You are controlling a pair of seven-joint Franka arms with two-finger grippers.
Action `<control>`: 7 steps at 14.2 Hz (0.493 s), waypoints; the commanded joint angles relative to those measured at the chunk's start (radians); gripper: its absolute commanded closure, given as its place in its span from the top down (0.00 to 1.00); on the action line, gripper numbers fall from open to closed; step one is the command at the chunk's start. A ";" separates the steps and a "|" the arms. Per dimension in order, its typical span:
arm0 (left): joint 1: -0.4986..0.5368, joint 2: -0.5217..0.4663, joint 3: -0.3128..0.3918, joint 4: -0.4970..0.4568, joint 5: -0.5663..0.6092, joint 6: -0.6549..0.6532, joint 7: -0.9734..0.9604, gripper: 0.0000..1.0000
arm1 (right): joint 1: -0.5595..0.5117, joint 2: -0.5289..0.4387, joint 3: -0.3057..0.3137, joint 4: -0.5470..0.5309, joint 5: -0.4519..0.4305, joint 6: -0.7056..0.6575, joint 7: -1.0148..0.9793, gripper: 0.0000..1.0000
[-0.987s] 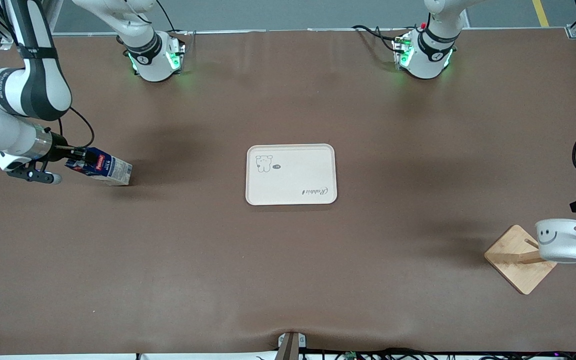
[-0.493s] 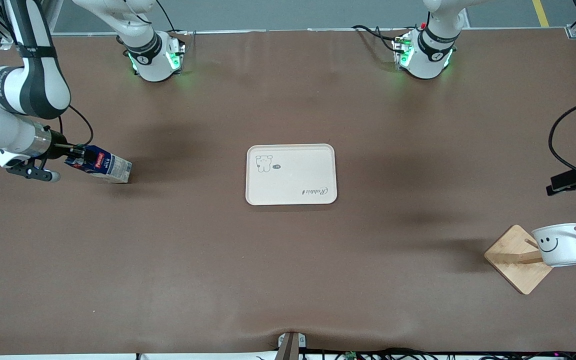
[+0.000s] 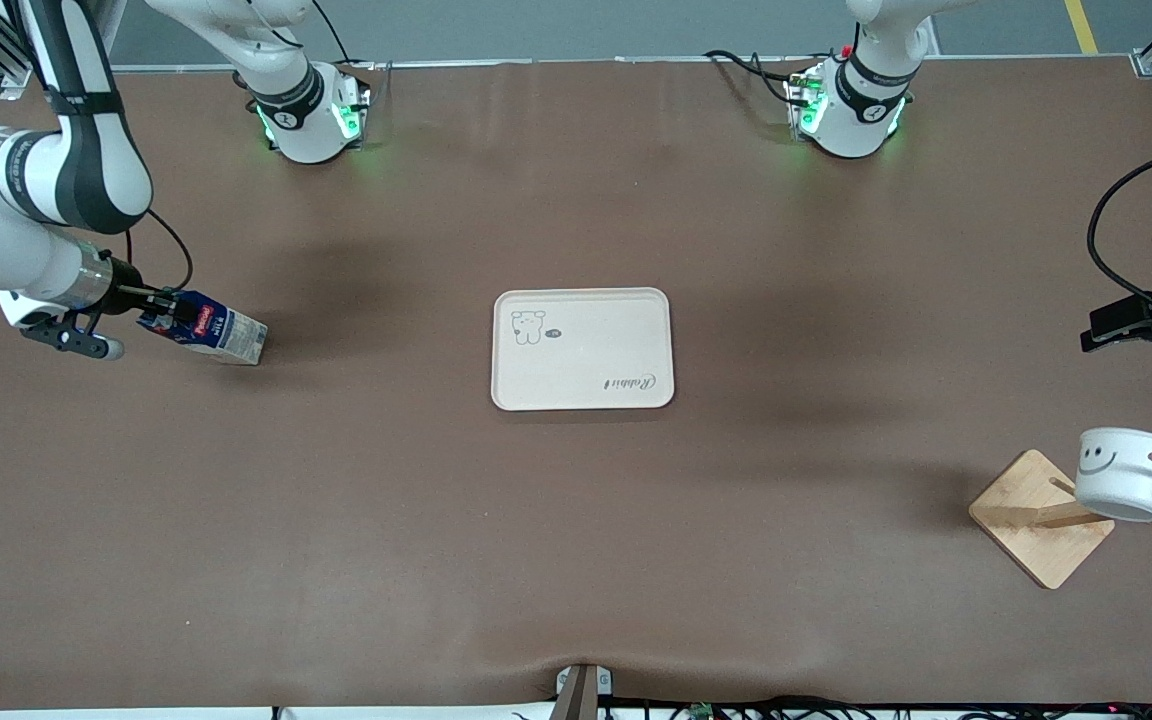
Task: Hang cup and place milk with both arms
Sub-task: 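Lower the milk onto the table while the left gripper releases the mug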
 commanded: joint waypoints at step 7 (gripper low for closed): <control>-0.007 -0.107 -0.022 -0.025 0.011 -0.097 -0.014 1.00 | -0.018 -0.027 0.017 -0.060 -0.013 0.060 0.011 1.00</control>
